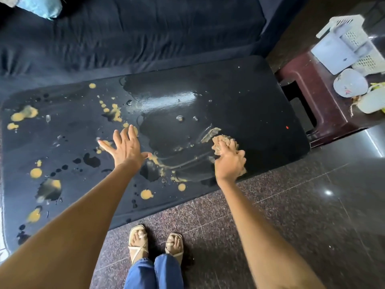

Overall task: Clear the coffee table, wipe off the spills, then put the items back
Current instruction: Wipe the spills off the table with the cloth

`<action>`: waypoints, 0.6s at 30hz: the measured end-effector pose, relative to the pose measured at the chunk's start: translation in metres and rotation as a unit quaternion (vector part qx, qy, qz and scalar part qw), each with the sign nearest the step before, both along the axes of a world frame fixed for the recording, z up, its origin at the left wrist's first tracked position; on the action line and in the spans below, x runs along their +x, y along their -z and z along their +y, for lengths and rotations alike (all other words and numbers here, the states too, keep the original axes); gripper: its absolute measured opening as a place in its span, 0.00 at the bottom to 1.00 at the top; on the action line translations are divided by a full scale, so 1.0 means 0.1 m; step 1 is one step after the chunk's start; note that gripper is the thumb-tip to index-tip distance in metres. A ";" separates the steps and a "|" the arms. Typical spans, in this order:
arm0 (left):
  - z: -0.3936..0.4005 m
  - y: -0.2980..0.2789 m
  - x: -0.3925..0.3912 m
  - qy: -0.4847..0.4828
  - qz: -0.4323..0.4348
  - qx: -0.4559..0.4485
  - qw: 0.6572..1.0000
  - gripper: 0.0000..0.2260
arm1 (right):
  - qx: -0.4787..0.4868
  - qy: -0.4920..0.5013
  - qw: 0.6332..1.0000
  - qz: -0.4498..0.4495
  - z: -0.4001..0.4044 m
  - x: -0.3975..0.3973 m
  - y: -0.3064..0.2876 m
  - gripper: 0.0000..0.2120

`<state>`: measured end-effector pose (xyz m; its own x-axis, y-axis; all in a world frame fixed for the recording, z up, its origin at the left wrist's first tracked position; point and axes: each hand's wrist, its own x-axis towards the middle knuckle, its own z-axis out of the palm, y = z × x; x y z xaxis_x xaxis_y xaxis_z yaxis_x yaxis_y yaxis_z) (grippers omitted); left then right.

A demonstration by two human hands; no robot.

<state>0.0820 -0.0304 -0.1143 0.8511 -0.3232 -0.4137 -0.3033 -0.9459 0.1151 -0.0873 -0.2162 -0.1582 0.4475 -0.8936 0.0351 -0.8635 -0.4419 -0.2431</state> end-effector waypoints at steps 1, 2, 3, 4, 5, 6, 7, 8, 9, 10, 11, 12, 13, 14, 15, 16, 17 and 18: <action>0.00 0.00 -0.02 -0.001 0.000 -0.002 1.000 0.44 | 0.022 0.050 0.998 -0.035 0.16 0.10 0.02 0.23; -0.01 0.00 -0.04 -0.003 0.000 -0.005 1.000 0.43 | 0.052 0.074 0.994 -0.067 0.36 0.19 0.00 0.22; -0.02 -0.01 -0.06 -0.003 -0.002 -0.007 1.000 0.43 | 0.069 0.059 0.991 -0.095 0.58 0.24 -0.01 0.22; -0.02 -0.02 -0.09 -0.001 -0.003 -0.008 1.000 0.43 | 0.078 -0.002 0.991 -0.113 0.78 0.25 -0.02 0.23; -0.03 -0.02 -0.11 0.002 -0.005 -0.006 1.000 0.42 | 0.070 -0.109 0.987 -0.099 0.95 0.20 -0.02 0.25; -0.02 -0.02 -0.12 0.002 -0.005 -0.003 1.000 0.42 | 0.048 -0.230 0.970 -0.066 1.05 0.12 -0.01 0.28; -0.03 -0.04 -0.16 0.005 -0.006 0.002 1.000 0.42 | 0.023 -0.332 0.941 -0.052 1.00 0.01 -0.02 0.31; -0.04 -0.05 -0.19 0.007 -0.005 0.006 1.000 0.41 | 0.006 -0.407 0.912 -0.044 0.86 -0.08 -0.04 0.32; -0.06 -0.06 -0.22 0.005 -0.004 0.007 1.000 0.41 | -0.006 -0.453 0.891 -0.025 0.67 -0.17 -0.03 0.32; -0.07 -0.07 -0.25 0.006 -0.003 0.007 1.000 0.40 | -0.011 -0.461 0.887 -0.008 0.48 -0.28 -0.03 0.29; -0.08 -0.08 -0.28 0.009 0.000 0.007 1.000 0.40 | -0.024 -0.433 0.901 0.011 0.29 -0.41 -0.01 0.27; -0.08 -0.07 -0.30 0.014 0.003 0.006 1.000 0.40 | -0.039 -0.377 0.925 0.026 0.14 -0.52 -0.03 0.25; -0.08 -0.06 -0.32 0.021 0.004 0.004 1.000 0.40 | -0.055 -0.308 0.950 0.027 0.02 -0.60 -0.02 0.24; -0.03 -0.04 -0.33 0.023 0.005 0.005 1.000 0.40 | -0.062 -0.236 0.970 0.016 -0.01 -0.62 -0.03 0.24; 0.00 -0.03 -0.34 0.026 0.004 0.005 1.000 0.40 | -0.063 -0.157 0.986 0.003 0.01 -0.59 -0.03 0.24; 0.06 -0.01 -0.33 0.031 0.003 0.005 1.000 0.40 | -0.046 -0.073 0.996 -0.013 0.13 -0.48 -0.03 0.25; 0.08 -0.01 -0.32 0.032 0.000 0.002 0.999 0.40 | -0.024 0.000 0.999 -0.028 0.25 -0.36 -0.06 0.25; 0.12 0.00 -0.30 0.033 -0.004 0.002 0.999 0.40 | 0.000 0.044 0.998 -0.037 0.43 -0.23 -0.08 0.26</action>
<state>0.0523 -0.0187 -0.1141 0.8312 -0.3776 -0.4080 -0.3670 -0.9240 0.1076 -0.1100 -0.1729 -0.1497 0.3636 -0.9293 0.0654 -0.8785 -0.3654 -0.3077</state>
